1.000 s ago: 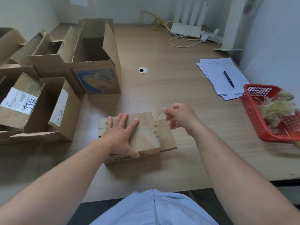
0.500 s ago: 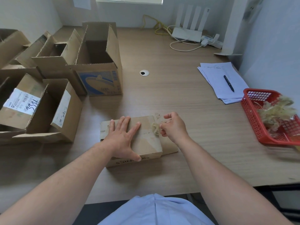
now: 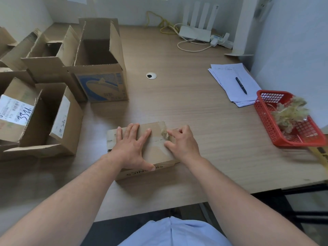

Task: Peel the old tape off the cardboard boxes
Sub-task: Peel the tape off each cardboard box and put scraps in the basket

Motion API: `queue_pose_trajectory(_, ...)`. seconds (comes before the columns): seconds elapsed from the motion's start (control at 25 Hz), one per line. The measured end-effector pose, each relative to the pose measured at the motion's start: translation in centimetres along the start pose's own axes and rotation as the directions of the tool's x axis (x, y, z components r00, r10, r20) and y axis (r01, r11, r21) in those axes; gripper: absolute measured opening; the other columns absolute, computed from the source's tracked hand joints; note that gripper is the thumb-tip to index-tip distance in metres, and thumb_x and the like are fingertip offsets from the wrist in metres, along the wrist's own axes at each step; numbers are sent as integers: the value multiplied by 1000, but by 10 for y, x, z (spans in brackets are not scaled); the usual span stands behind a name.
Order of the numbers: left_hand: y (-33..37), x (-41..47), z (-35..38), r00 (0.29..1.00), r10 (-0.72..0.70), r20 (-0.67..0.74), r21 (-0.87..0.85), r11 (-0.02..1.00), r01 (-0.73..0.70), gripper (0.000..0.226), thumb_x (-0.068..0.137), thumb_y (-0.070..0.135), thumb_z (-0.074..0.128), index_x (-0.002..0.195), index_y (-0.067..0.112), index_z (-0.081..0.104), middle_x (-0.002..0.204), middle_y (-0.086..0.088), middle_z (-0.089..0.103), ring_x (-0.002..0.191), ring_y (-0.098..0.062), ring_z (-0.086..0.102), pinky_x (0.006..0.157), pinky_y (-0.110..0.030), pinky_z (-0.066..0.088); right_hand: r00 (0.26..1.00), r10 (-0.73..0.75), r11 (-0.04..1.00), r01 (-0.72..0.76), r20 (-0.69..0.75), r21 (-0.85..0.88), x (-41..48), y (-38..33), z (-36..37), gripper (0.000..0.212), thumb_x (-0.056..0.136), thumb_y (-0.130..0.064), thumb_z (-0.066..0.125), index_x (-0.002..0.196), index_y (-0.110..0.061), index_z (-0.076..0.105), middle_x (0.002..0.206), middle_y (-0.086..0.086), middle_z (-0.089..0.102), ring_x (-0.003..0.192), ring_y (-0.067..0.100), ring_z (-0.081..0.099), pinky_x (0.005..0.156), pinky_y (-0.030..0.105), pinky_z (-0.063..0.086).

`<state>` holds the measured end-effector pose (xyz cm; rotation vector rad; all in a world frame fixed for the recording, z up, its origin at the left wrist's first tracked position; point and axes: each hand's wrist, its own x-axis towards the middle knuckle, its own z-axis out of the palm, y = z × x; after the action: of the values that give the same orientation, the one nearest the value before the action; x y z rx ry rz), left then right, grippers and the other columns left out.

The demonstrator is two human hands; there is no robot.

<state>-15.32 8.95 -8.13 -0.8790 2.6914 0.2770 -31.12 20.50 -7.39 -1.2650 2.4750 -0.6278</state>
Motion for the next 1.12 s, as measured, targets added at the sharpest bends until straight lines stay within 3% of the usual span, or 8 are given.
queue_pose_trajectory(0.12, 2, -1, 2, 1000, 8, -16, -2, 1000, -8, 134, 47, 92, 49, 149, 33, -15, 156, -13, -17, 142, -29, -25, 112, -55, -19, 1000, 28, 999, -28, -2, -15, 1, -1, 5, 38, 88, -32, 59, 124, -21, 58, 117, 8, 47, 110, 25, 49, 87, 33, 42)
queue_pose_trajectory(0.24, 10, -7, 4, 1000, -1, -20, -18, 1000, 1, 134, 47, 93, 48, 149, 34, -14, 155, -14, -16, 141, -30, -25, 111, -55, -20, 999, -9, 1000, 9, -34, 6, 8, 4, 3, 24, 90, -21, 55, 109, -10, 65, 110, 13, 57, 101, 30, 54, 79, 33, 38)
queue_pose_trajectory(0.36, 27, -7, 5, 1000, -17, -14, -23, 1000, 17, 133, 48, 92, 50, 149, 34, -14, 155, -15, -16, 141, -30, -24, 111, -55, -20, 988, 134, 966, -114, -72, 231, 14, 23, -3, 12, 84, -9, 56, 88, -10, 67, 92, 11, 65, 90, 29, 59, 71, 28, 38)
queue_pose_trajectory(0.52, 68, 12, 2, 1000, 7, -21, -25, 1000, -8, 133, 45, 93, 46, 148, 36, -16, 154, -12, -20, 140, -28, -28, 110, -51, -24, 909, 416, 730, -321, -19, 603, 15, 65, -24, 19, 82, -3, 58, 74, -19, 51, 86, 10, 60, 84, 35, 65, 77, 48, 54)
queue_pose_trajectory(0.68, 119, 45, -3, 999, 50, -9, -16, 999, -50, 133, 45, 91, 48, 148, 36, -17, 154, -10, -21, 139, -28, -30, 110, -52, -23, 829, 557, 473, -277, -41, 836, 21, 127, -74, 20, 86, 2, 56, 77, -14, 49, 77, 12, 59, 50, 14, 59, 47, 29, 55)
queue_pose_trajectory(0.8, 144, 68, -11, 1000, 27, -7, 3, 1000, -27, 133, 47, 91, 49, 148, 35, -16, 154, -10, -18, 139, -28, -27, 112, -54, -20, 845, 534, 299, -166, -21, 940, 41, 171, -131, 12, 87, 2, 58, 84, -8, 52, 73, 12, 61, 48, 11, 60, 49, 27, 54)
queue_pose_trajectory(0.96, 198, 101, -22, 999, 53, -1, 8, 999, -53, 132, 50, 89, 54, 149, 34, -14, 155, -11, -16, 141, -30, -24, 112, -52, -20, 899, 435, 349, -120, -47, 929, 54, 210, -172, 17, 83, -2, 64, 90, -13, 53, 73, 6, 66, 52, 10, 63, 50, 23, 51)
queue_pose_trajectory(1.12, 245, 132, -25, 998, 61, -13, 5, 998, -61, 132, 49, 90, 52, 149, 36, -15, 155, -11, -16, 141, -30, -25, 112, -52, -20, 877, 432, 585, -95, -211, 805, 59, 263, -202, 15, 81, -8, 67, 77, -20, 59, 74, -5, 62, 66, 7, 56, 60, 18, 43)
